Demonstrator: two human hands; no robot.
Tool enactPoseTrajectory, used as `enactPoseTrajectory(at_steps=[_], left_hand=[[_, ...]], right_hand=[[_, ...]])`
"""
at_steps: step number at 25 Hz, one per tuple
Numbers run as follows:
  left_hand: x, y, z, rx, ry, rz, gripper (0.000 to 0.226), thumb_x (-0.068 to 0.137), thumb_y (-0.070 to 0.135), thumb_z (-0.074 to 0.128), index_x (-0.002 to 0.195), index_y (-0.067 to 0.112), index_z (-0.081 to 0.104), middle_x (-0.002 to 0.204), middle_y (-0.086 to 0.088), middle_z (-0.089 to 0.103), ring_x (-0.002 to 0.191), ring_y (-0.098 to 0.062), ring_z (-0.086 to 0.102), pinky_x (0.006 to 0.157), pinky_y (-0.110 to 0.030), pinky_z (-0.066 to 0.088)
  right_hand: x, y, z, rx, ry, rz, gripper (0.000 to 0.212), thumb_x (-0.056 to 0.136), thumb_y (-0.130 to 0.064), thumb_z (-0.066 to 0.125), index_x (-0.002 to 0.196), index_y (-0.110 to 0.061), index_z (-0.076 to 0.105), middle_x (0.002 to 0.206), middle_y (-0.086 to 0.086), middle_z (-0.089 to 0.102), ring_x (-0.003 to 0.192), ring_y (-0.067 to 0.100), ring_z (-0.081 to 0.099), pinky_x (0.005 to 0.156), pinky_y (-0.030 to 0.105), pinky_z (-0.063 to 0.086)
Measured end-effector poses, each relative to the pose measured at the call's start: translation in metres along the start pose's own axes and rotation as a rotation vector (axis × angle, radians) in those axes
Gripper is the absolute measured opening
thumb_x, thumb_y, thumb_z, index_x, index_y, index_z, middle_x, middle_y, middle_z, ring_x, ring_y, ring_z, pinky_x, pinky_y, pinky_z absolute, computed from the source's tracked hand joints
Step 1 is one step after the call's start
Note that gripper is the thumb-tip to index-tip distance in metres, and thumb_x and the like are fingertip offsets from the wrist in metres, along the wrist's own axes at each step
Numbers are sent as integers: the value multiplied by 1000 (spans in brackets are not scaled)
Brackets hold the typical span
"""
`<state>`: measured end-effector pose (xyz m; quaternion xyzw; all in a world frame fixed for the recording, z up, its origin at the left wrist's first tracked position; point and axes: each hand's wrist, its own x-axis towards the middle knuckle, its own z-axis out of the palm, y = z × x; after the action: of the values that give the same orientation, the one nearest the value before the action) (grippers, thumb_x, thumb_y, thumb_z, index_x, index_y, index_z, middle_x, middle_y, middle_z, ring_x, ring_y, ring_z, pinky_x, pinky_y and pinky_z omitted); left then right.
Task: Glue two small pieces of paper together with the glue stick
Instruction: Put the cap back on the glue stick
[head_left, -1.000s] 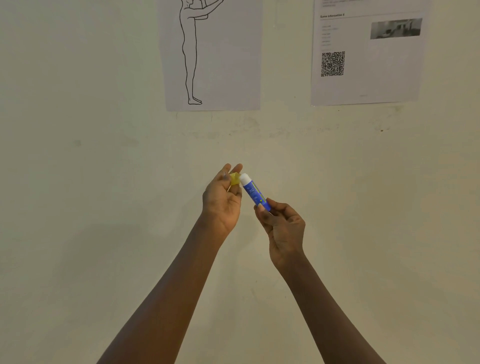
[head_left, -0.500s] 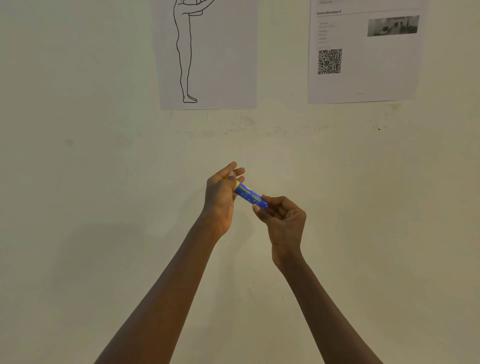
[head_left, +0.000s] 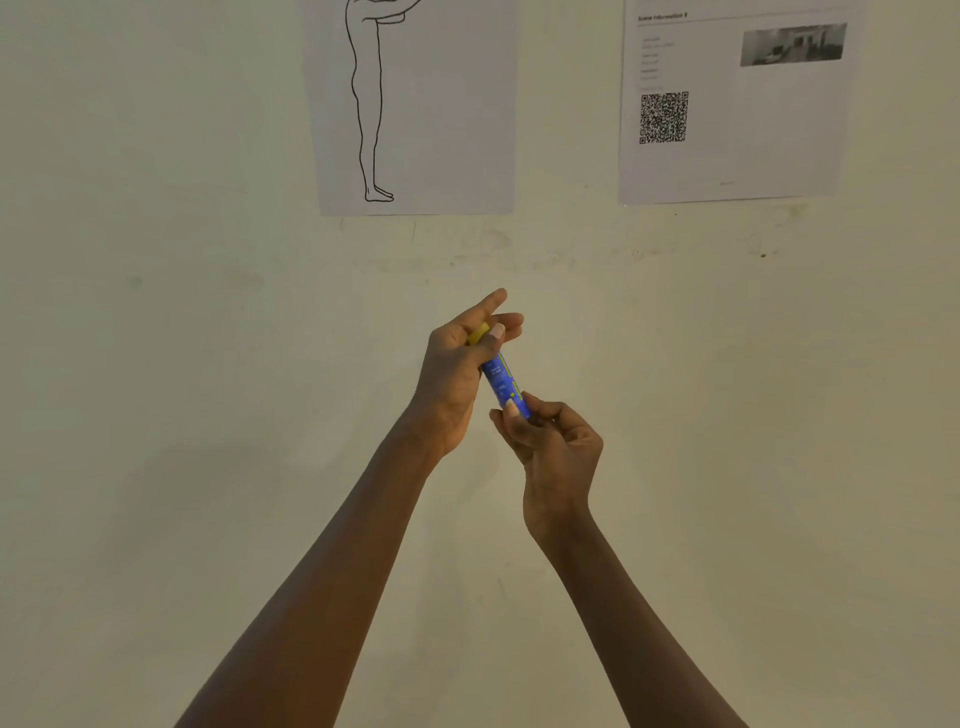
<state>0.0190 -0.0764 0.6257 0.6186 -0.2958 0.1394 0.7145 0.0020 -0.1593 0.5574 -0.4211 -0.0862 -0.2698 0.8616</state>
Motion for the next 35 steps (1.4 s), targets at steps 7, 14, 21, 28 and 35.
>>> enactPoseTrajectory(at_steps=[7,14,21,28,35], left_hand=[[-3,4,-2,79,-24,29,44,94,9,40,137,10,32,110,-5,58,104,-15,56,82,-15,47],[-3,1,-7,113,-158,-45,47,94,7,37,140,7,24,111,-6,57,104,-17,55,82,-13,48],[-11,-28,-24,-14,-126,-180,57,95,14,37,144,19,8,126,-7,53,121,-20,49,97,-28,43],[-38,-76,-25,152,10,-361,50,94,19,40,142,16,23,145,-6,38,131,-26,39,106,-41,36],[-104,-156,-40,305,-125,-545,33,85,9,59,118,8,58,120,-12,62,111,-25,57,87,-37,50]], right_hand=[[-5,-3,4,76,-47,76,17,76,10,58,66,-4,61,65,3,69,59,22,69,62,24,59],[-8,6,0,140,-78,247,26,82,-1,54,59,-9,65,58,2,70,57,21,68,53,20,55],[1,12,-12,-264,-337,227,10,82,-2,57,87,-10,59,69,9,68,63,19,68,61,23,57],[-10,47,-33,-688,-332,242,12,76,-8,64,88,-6,62,90,12,62,81,22,57,74,30,49],[-41,108,-92,-887,-290,394,16,68,-2,64,83,2,61,69,7,62,61,21,61,74,40,52]])
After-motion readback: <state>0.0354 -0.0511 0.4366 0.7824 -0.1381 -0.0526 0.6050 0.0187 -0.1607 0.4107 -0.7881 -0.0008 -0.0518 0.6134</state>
